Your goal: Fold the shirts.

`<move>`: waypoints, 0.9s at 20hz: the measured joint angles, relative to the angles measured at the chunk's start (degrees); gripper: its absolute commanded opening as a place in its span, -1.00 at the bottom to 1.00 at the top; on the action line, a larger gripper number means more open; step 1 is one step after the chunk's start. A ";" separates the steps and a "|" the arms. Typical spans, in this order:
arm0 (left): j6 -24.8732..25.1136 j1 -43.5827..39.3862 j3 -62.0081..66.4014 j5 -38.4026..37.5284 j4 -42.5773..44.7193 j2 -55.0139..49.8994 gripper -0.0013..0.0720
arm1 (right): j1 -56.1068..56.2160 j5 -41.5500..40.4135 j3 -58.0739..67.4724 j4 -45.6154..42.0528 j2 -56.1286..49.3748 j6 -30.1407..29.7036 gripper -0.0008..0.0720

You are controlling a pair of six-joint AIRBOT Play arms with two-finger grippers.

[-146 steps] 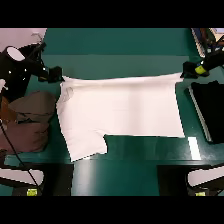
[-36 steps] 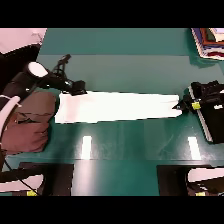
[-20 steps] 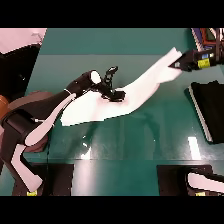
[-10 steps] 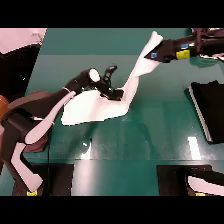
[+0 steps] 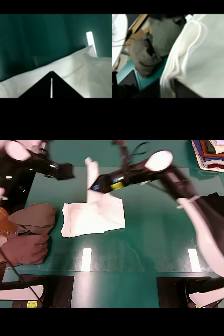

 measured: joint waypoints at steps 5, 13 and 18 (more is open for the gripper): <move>0.26 7.30 0.00 -3.02 1.64 5.29 -0.88 | 4.83 1.49 9.68 0.42 -11.85 -0.74 0.44; 1.57 9.51 0.00 -6.71 2.25 6.69 -0.88 | -7.02 11.15 -6.16 -5.44 -6.29 2.84 0.35; 1.75 9.60 0.00 -6.84 2.21 6.75 -0.88 | -17.09 5.38 -25.70 -8.57 2.64 5.68 0.37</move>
